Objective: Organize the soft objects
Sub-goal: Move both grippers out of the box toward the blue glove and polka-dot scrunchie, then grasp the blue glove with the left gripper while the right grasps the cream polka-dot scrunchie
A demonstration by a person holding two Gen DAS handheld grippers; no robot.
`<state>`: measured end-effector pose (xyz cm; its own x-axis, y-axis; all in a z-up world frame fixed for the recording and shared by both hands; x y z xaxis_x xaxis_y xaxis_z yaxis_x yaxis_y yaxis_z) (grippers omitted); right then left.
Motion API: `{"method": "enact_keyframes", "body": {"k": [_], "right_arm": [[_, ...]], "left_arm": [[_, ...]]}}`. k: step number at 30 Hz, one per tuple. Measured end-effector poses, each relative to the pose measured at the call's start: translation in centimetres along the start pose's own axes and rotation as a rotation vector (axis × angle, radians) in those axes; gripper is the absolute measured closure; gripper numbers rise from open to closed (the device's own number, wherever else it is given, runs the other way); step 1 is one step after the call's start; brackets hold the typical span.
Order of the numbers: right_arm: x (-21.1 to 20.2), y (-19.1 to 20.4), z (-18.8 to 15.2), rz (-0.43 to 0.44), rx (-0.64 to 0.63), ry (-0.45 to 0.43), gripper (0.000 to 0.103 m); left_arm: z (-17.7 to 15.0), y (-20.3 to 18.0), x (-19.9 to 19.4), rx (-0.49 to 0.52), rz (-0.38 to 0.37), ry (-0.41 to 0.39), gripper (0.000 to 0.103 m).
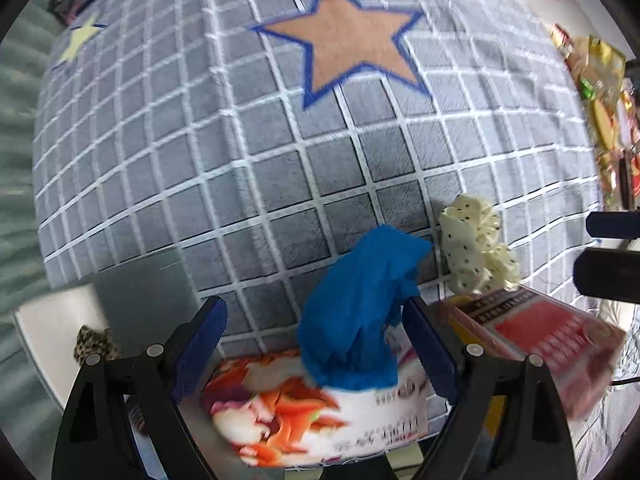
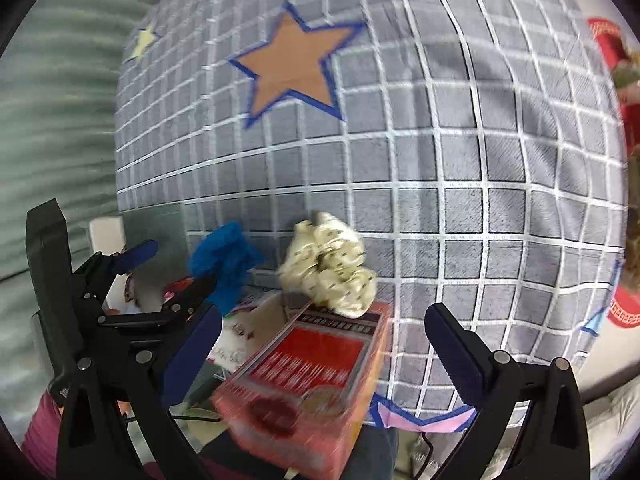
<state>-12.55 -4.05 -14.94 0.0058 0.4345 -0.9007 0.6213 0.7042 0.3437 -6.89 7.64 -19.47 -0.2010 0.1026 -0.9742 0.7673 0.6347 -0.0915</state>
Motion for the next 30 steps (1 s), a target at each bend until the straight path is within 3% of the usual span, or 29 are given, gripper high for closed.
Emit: {"method": "enact_keyframes", "body": {"k": [4,7,9,11,12,16,19,24,30], "right_arm": [[1.7,-0.6,0.6,0.057,0.019,0.051,0.001],[3.1,-0.6,0.8,0.075,-0.006,0.097,0.001],[4.1,-0.5,0.9,0.078,-0.019,0.119,0.001],[4.8,-0.3,1.0,0.088,-0.016,0.137,0.001],[5.1,-0.3,1.0,0.092,-0.014,0.144,0.001],[6.6,0.0,1.4,0.101,-0.027,0.180,0.001],[7.9,0.8,1.6,0.101,-0.058,0.218,0.001],[10.1,1.6,1.8,0.051,-0.150,0.292,0.001],[11.1,2.4,0.9,-0.068,-0.301,0.368,0.003]], "left_arm": [[0.0,-0.2,2.4,0.007,0.014,0.089,0.015],[0.2,0.2,3.6,0.017,0.055,0.127,0.033],[0.5,0.3,4.3,0.012,0.086,0.153,0.039],[0.8,0.2,4.9,0.010,0.083,0.183,0.053],[1.0,0.1,5.2,0.001,0.071,0.189,0.056],[2.0,0.7,4.6,-0.055,0.033,0.136,0.063],[2.3,2.3,3.5,-0.103,0.063,0.078,0.064],[2.4,4.2,1.9,-0.162,0.071,0.011,0.064],[2.0,4.2,-1.2,-0.135,0.069,-0.042,0.064]]}}
Point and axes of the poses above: each gripper's, at about its wrist camera, not at the fingertips, and x roughly the way its jaws point, y to its left, z to its top, the point moved 10 cm from there along x, roughly the way its jaws point, and after that the axes turned 1 degree about -z, right-handed, at the moved point
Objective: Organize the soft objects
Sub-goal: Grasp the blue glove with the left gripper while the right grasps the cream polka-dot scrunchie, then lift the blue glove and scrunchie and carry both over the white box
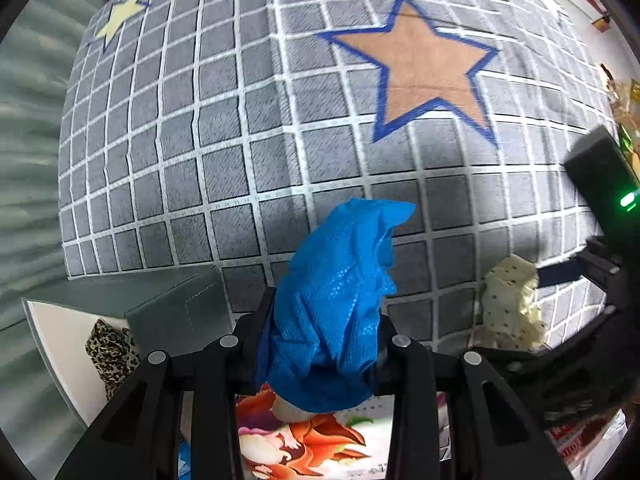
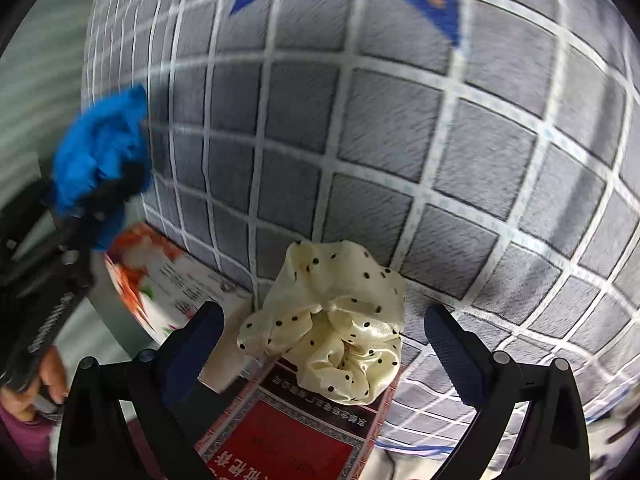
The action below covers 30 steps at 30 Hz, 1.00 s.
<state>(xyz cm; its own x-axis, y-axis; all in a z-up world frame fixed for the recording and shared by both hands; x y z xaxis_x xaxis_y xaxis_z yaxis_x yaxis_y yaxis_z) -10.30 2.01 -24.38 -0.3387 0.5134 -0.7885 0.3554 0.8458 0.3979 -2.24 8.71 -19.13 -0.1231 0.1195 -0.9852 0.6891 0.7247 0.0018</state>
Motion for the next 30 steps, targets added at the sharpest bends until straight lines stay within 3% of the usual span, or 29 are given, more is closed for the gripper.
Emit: {"method": "enact_keyframes", "body": {"k": [2,3,5,6,9,15,25,30], "right_arm": [[0.3,0.2,-0.3,-0.076,-0.048,0.004,0.010],[0.3,0.2,-0.4,-0.108,-0.066,0.002,0.019],[0.1,0.2,-0.5,-0.138,-0.083,-0.015,0.040],[-0.2,0.2,-0.4,-0.127,-0.078,-0.036,0.059],[-1.6,-0.5,-0.4,-0.078,-0.036,-0.118,0.065],[-6.3,-2.9,-2.0,-0.023,0.067,-0.338,0.066],[-14.4,-8.1,-9.4,0.036,0.328,-0.661,0.066],[-16.3,-8.9,-13.5,0.009,0.397,-0.748,0.066]], "left_arm": [[0.3,0.1,-1.2,0.015,0.001,-0.014,0.064],[0.3,0.1,-1.7,0.024,0.001,-0.022,0.063],[0.2,-0.4,-2.5,0.033,0.002,-0.033,0.063],[0.1,-1.2,-3.4,0.034,-0.003,-0.039,0.063],[0.4,-2.2,-5.2,0.046,-0.013,-0.061,0.063],[2.2,-7.6,-10.6,0.102,-0.031,-0.155,0.063],[1.9,-13.4,-13.2,0.280,-0.077,-0.337,0.063],[0.0,-18.0,-14.7,0.408,-0.113,-0.381,0.063]]}}
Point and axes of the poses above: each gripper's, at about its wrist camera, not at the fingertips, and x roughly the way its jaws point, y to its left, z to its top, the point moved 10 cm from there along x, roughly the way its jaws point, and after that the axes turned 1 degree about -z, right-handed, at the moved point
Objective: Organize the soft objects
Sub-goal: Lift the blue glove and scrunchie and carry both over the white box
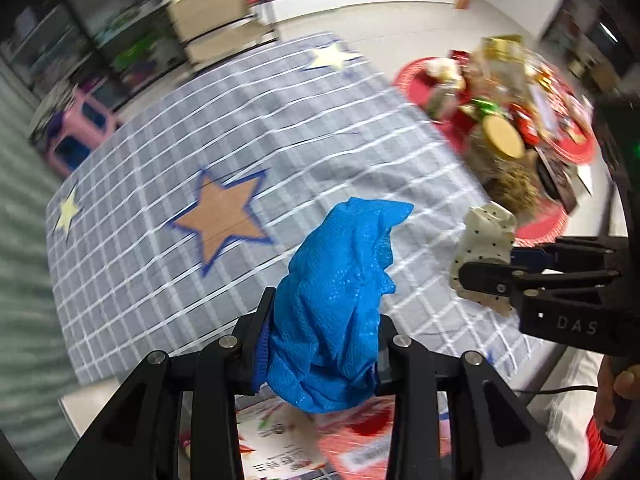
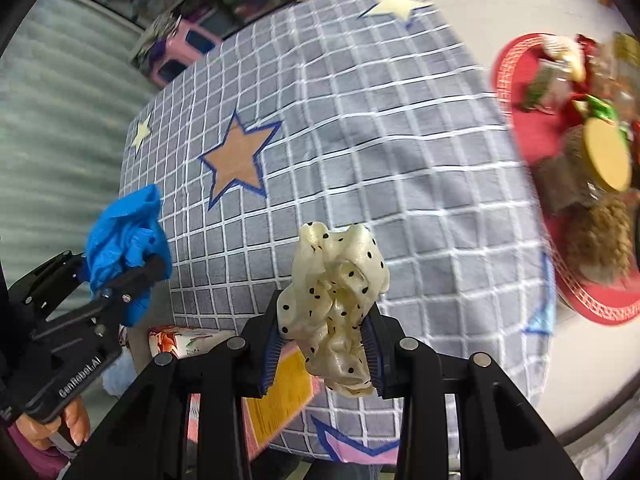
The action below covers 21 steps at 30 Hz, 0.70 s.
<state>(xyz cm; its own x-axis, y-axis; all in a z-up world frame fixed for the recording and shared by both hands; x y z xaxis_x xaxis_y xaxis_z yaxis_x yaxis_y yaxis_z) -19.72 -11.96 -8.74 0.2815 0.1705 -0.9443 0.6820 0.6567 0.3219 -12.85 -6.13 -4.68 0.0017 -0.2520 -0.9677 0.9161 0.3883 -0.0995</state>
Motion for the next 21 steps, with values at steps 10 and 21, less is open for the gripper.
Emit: {"method": "enact_keyframes", "body": {"k": [10,21], "right_arm": [[-4.8,-4.0,-4.8,-0.095,0.094,-0.086,0.066],[-4.8,-5.0,-11.8,-0.127,0.163,-0.065,0.066]], "left_arm": [[-2.9,-10.6,-2.0,0.325,-0.129,-0.001,0.063],[-10.9,-13.2,-3.9,0.542,-0.165,0.068,0.063]]}}
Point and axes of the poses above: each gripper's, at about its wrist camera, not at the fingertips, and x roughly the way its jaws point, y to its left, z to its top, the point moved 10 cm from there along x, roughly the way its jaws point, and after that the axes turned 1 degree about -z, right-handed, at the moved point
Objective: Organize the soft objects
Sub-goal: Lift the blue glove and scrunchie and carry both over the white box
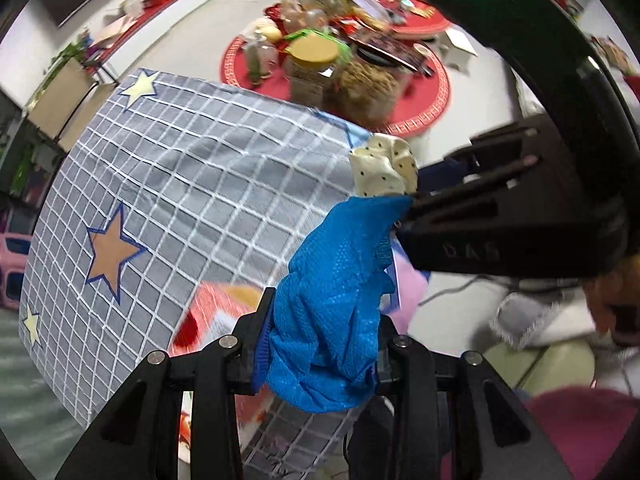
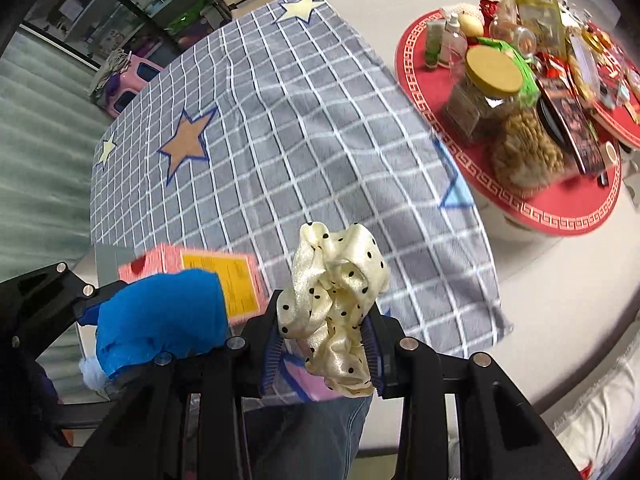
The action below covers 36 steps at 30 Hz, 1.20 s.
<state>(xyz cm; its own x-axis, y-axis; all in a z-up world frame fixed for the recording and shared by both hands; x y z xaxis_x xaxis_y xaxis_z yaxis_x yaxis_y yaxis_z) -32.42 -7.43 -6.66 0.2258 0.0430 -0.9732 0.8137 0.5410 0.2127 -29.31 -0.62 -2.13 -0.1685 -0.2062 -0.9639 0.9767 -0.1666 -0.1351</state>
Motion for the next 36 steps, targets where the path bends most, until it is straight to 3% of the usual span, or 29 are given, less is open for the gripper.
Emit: {"method": "enact_keyframes", "body": {"k": [6,16,26,36], "right_arm": [[0.5,2.0,-3.7,0.012,-0.019,0.037,0.066],[2.1,9.1,-10.2,0.062,-0.135,0.113,0.065],[2.2,17.9,-12.4,0.097,-0.378,0.138,0.065],[2.6,27.7,-12.4,0.149,-0.586,0.147,0.065]], "left_arm": [[-5.1,-0.4,-0.7,0.039,0.028,0.016,0.063],[-13.0,3.6,-2.3,-0.137,0.075,0.012,0.063],[-20.7,9.4,-4.5,-0.424,0.165,-0.013,0.063],[-31.1,14.5,-5.7,-0.784,0.232,-0.006,0.063]]}}
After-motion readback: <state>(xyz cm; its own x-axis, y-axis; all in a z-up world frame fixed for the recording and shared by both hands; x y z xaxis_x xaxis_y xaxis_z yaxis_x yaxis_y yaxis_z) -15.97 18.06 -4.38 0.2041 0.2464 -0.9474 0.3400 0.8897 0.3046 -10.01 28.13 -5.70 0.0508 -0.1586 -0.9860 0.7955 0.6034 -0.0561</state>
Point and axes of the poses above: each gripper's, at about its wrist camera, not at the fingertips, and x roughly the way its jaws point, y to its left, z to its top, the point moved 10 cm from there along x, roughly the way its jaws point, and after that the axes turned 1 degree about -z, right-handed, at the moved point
